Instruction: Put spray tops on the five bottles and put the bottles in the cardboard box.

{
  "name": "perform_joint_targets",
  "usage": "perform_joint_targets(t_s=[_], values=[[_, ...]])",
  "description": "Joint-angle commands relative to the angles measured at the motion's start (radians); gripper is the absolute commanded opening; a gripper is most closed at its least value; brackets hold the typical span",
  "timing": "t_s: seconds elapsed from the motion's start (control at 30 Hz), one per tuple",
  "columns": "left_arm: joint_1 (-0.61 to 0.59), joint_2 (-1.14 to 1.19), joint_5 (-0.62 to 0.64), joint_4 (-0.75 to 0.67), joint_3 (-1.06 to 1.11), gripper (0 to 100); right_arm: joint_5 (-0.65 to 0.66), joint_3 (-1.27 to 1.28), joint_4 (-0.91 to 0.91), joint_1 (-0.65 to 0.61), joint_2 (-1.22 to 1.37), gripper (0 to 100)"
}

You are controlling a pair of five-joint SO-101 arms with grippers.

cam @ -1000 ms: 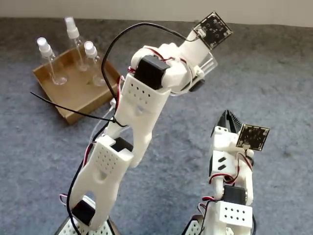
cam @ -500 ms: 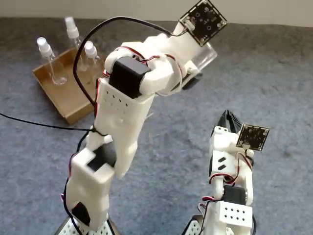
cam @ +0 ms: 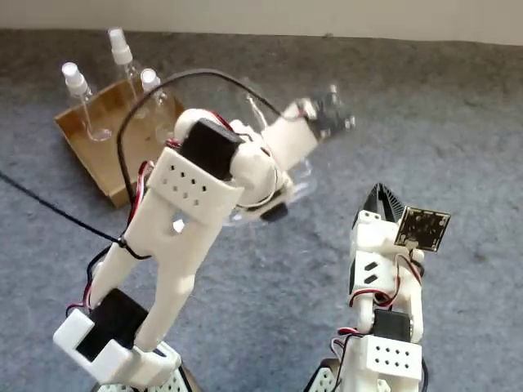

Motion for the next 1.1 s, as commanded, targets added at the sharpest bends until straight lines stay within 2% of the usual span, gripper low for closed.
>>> perform_joint_targets(t_s=[0.0, 0.13, 0.47, 0.67, 0.9, 1.07], values=[[0.002, -0.051, -0.123, 0.002, 0.114, 14, 0.012, 0.174, 0.004, 0.008, 0.007, 0.5], [0.002, -0.051, -0.218, -0.074, 0.249, 14, 0.012, 0.174, 0.005, 0.008, 0.008, 0.5], [-0.021, -0.051, -0.462, -0.562, 0.74, 13, 0.012, 0.174, 0.005, 0.007, 0.008, 0.5], [-0.056, -0.051, -0.545, -0.766, 0.888, 13, 0.012, 0.174, 0.005, 0.007, 0.008, 0.5], [-0.099, -0.05, -0.54, -0.905, 0.952, 13, 0.012, 0.174, 0.005, 0.005, 0.008, 0.5], [-0.093, -0.05, -0.545, -0.91, 0.96, 13, 0.012, 0.174, 0.005, 0.005, 0.008, 0.5]])
